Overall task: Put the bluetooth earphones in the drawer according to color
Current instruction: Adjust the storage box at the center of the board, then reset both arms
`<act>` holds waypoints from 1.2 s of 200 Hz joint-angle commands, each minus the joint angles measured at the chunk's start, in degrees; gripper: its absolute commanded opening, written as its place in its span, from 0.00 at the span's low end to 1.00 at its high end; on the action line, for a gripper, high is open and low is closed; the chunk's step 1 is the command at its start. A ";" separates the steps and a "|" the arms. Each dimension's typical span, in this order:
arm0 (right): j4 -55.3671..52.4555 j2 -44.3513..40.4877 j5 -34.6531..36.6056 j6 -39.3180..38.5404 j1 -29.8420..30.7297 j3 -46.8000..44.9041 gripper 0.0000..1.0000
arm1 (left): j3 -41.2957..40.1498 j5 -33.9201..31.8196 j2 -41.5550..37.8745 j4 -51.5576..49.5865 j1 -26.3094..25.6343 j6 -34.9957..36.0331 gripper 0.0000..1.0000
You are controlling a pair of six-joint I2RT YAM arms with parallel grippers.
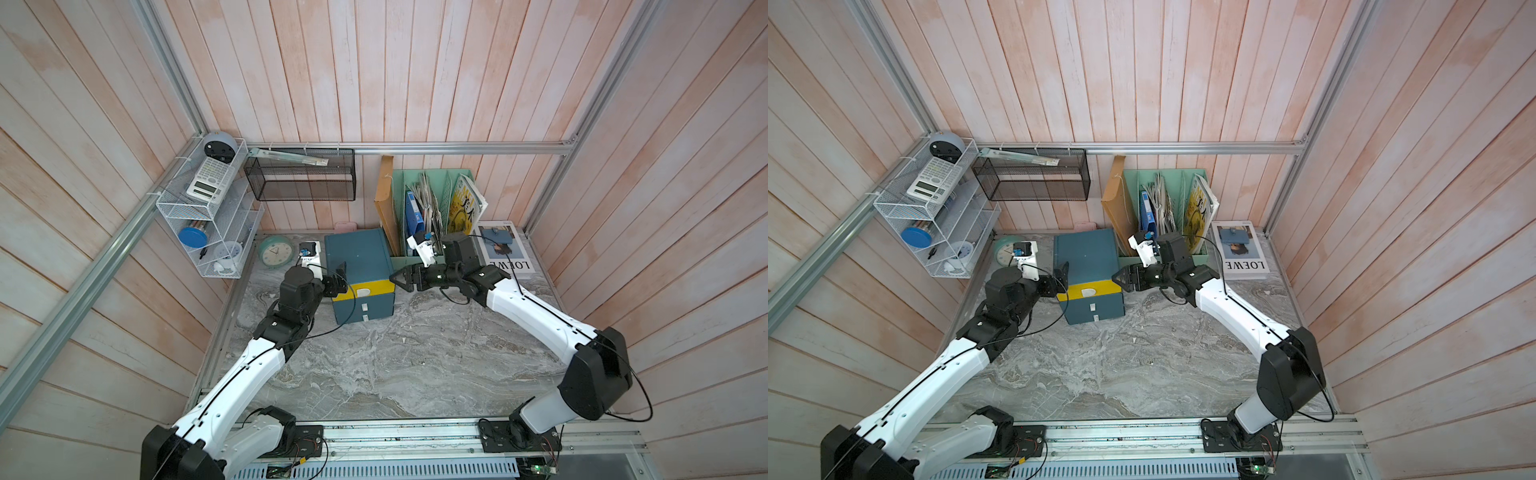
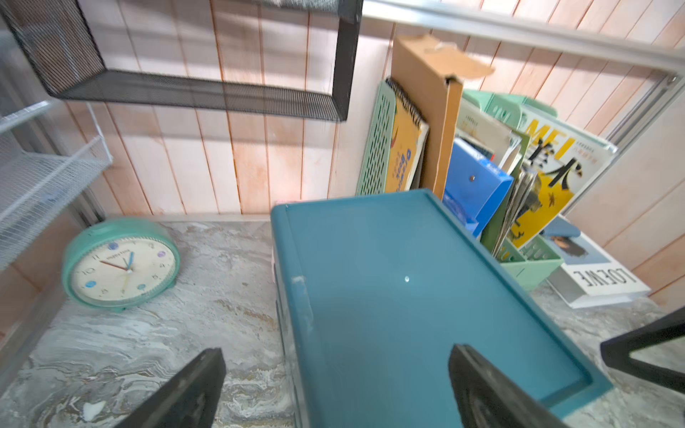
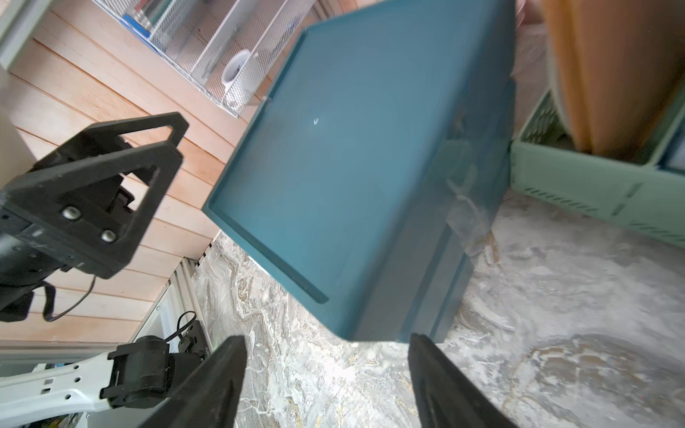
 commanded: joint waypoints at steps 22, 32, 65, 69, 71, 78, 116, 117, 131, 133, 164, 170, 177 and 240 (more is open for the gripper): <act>-6.93 -9.09 11.27 -4.28 -7.32 -4.97 0.84 | -3.82 -16.92 -9.63 0.05 -0.09 -1.27 1.00; -7.62 -10.83 16.05 -4.25 -9.86 -7.48 0.85 | -7.88 -23.50 -11.08 3.35 -0.06 -1.33 1.00; -4.30 -17.94 26.93 -4.46 -17.84 -17.06 0.98 | -15.61 -33.19 -8.20 8.60 1.23 -1.36 1.00; -3.38 -18.72 28.08 -4.89 -18.46 -18.29 0.98 | -16.46 -33.38 -7.36 9.68 1.40 -1.52 1.00; -2.96 -19.10 28.70 -5.22 -18.64 -18.98 0.98 | -16.92 -33.50 -6.93 10.30 1.49 -1.60 1.00; -1.60 -20.06 30.73 -6.44 -19.39 -20.83 0.98 | -18.55 -33.78 -5.46 12.92 1.76 -1.75 1.00; 9.22 -21.86 43.47 -8.03 -20.88 -30.92 0.98 | -24.94 -38.08 2.80 27.67 2.22 -1.28 1.00; 9.79 -21.89 43.74 -8.01 -20.88 -31.32 0.98 | -25.30 -38.05 3.02 28.30 2.22 -1.01 1.00; 17.97 -21.72 45.85 -8.97 -20.89 -36.29 0.98 | -29.31 -38.46 5.72 38.88 2.44 2.29 1.00; 18.99 -21.56 46.37 -9.20 -20.89 -36.88 0.98 | -29.80 -38.28 6.01 40.17 2.47 2.94 1.00; 33.73 -16.52 54.20 -12.29 -21.15 -42.41 0.98 | -33.32 -36.66 10.98 48.62 6.40 3.54 1.00; 35.78 -15.23 54.93 -13.02 -21.18 -42.68 0.98 | -34.00 -36.31 12.27 50.49 7.20 3.20 1.00; 37.91 -13.88 55.00 -13.96 -21.16 -42.88 0.98 | -35.01 -36.00 13.83 53.08 8.06 2.80 1.00; 49.82 -6.13 60.51 -21.49 -21.01 -42.41 0.98 | -35.91 -28.84 20.79 63.32 13.42 5.13 1.00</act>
